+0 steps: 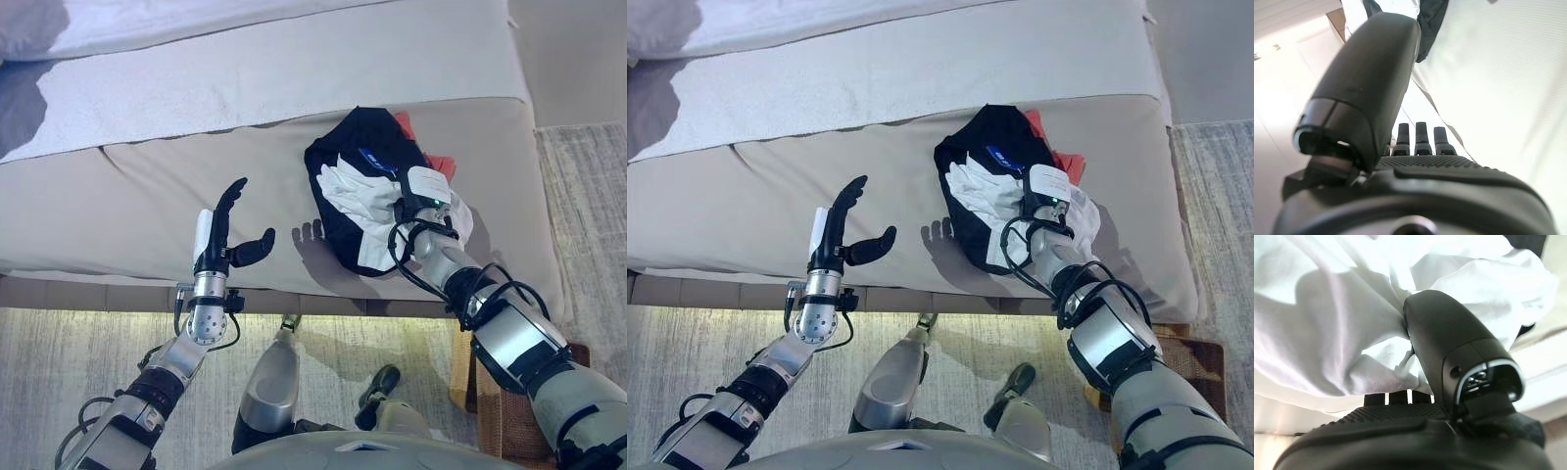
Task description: Pick up the clothes from the bed and place them into the basket
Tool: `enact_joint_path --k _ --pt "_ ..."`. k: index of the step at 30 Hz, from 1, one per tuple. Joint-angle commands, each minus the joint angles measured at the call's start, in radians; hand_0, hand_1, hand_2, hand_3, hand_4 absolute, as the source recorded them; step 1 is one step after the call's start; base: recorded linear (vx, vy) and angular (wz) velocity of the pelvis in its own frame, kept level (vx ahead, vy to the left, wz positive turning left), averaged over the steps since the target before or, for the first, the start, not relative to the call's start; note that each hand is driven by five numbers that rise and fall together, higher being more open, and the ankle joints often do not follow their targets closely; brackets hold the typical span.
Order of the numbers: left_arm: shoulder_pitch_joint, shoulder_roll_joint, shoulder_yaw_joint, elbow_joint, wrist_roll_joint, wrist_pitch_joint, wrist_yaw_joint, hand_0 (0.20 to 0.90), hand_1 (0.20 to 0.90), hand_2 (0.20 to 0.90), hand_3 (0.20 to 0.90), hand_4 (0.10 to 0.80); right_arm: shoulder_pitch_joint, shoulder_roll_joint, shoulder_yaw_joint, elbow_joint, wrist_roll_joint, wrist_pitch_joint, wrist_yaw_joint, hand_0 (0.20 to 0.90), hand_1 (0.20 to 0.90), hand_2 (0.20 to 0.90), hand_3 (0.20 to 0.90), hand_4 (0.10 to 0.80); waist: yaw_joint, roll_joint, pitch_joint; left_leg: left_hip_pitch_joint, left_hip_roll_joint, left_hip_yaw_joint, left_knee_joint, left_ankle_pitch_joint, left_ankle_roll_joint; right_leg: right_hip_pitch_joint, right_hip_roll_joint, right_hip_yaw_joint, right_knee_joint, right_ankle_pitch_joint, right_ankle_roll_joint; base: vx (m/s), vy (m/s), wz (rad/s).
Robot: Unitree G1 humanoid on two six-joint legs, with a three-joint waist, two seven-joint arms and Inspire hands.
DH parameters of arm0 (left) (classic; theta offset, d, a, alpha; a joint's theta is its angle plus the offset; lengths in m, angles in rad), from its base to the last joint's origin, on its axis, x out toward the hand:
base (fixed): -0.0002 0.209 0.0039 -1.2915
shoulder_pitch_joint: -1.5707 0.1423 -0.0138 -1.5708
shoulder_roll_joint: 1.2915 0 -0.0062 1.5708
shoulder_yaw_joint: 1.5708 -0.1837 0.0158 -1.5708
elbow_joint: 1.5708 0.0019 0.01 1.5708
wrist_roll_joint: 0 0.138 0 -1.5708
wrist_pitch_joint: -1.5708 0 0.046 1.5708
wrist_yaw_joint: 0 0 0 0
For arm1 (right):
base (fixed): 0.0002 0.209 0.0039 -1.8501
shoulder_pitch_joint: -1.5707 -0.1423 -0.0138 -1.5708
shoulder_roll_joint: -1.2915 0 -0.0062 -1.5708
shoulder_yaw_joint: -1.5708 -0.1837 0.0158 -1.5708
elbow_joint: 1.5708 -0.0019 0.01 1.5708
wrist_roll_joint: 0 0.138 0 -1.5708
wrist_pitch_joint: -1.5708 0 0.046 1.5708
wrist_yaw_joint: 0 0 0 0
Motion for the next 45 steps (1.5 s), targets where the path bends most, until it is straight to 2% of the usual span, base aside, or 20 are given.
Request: enact_joint_path --k 1,8,16,22,28,38,42,43,44,45 --pt "-0.016 0.005 0.029 -0.081 0.032 -0.044 0.012 0.9 0.9 0.9 0.9 0.8 -0.051 -0.089 -0.004 -0.128 0.02 -0.01 -0.097 0.3 0.3 0.3 0.2 0.1 -0.018 -0.013 -0.108 0.047 -0.027 0.096 -0.022 -0.109 0.058 -0.071 0.016 0.06 0.095 -0.023 -0.039 0.054 0.013 -0.11" --pt "0.013 -0.005 0.06 -0.07 0.031 -0.017 0.005 0.9 0.9 0.9 0.9 0.8 0.033 -0.107 -0.057 -0.332 0.093 0.014 -0.108 0.3 0.3 0.3 0.2 0.1 -0.065 -0.025 -0.161 0.098 -0.017 0.124 -0.039 -0.121 0.056 -0.036 0.021 0.092 0.069 -0.018 -0.036 0.046 0.025 -0.11" --pt "0.061 -0.021 0.089 -0.052 0.036 -0.007 -0.012 0.9 0.9 0.9 0.9 0.8 0.121 -0.126 -0.177 -0.516 0.169 -0.029 -0.108 0.3 0.3 0.3 0.2 0.1 -0.104 -0.038 -0.217 0.148 0.001 0.153 -0.077 -0.12 0.046 0.002 0.035 0.123 0.027 -0.011 -0.032 0.058 0.014 -0.15" --pt "0.064 -0.027 0.102 -0.023 0.038 -0.022 -0.018 0.9 0.9 0.9 0.9 0.8 0.158 -0.137 -0.266 -0.613 0.267 -0.097 -0.089 0.3 0.3 0.3 0.2 0.1 -0.128 -0.05 -0.242 0.156 0.009 0.162 -0.086 -0.125 0.038 0.024 0.042 0.137 -0.008 -0.001 -0.029 0.026 -0.007 -0.14" --pt "0.048 -0.028 0.1 0.006 0.035 -0.034 -0.03 0.9 0.9 0.9 0.9 0.8 0.153 -0.141 -0.333 -0.634 0.369 -0.151 -0.075 0.3 0.3 0.3 0.2 0.1 -0.142 -0.053 -0.264 0.16 0.009 0.169 -0.086 -0.128 0.037 0.035 0.043 0.14 -0.017 -0.002 -0.03 0.029 0.004 -0.03" --pt "0.031 -0.028 0.091 0.02 0.02 -0.036 -0.048 0.9 0.9 0.9 0.9 0.8 0.119 -0.135 -0.338 -0.553 0.451 -0.14 -0.019 0.305 0.305 0.305 0.205 0.105 -0.138 -0.053 -0.273 0.181 0.007 0.175 -0.086 -0.142 0.046 0.044 0.035 0.139 -0.003 -0.012 -0.031 0.033 0.01 0.0" --pt "0.03 -0.027 0.088 0.011 0.018 -0.027 -0.058 0.9 0.9 0.9 0.9 0.8 0.113 -0.125 -0.317 -0.501 0.488 -0.147 0.013 0.345 0.345 0.345 0.252 0.152 -0.125 -0.055 -0.269 0.185 0.005 0.166 -0.086 -0.141 0.048 0.049 0.032 0.133 0.004 -0.015 -0.031 0.037 -0.003 0.04" --pt "0.029 -0.027 0.087 0.011 0.018 -0.026 -0.057 0.9 0.9 0.9 0.9 0.8 0.11 -0.123 -0.314 -0.495 0.492 -0.147 0.02 0.408 0.408 0.408 0.326 0.226 -0.124 -0.055 -0.268 0.185 0.005 0.165 -0.086 -0.141 0.048 0.05 0.032 0.132 0.004 -0.015 -0.031 0.0 0.0 0.0" --pt "0.031 -0.027 0.087 0.01 0.017 -0.026 -0.056 0.9 0.9 0.9 0.9 0.8 0.105 -0.12 -0.305 -0.486 0.5 -0.147 0.029 0.526 0.526 0.526 0.464 0.364 -0.119 -0.056 -0.266 0.185 0.005 0.162 -0.086 -0.14 0.048 0.051 0.031 0.129 0.004 -0.015 -0.031 0.0 0.0 0.0" --pt "0.032 -0.027 0.087 0.01 0.017 -0.026 -0.056 0.9 0.9 0.9 0.9 0.8 0.104 -0.119 -0.302 -0.483 0.501 -0.148 0.03 0.564 0.564 0.564 0.507 0.407 -0.118 -0.056 -0.266 0.184 0.005 0.16 -0.086 -0.14 0.048 0.052 0.031 0.128 0.004 -0.015 -0.031 0.0 0.0 0.0"
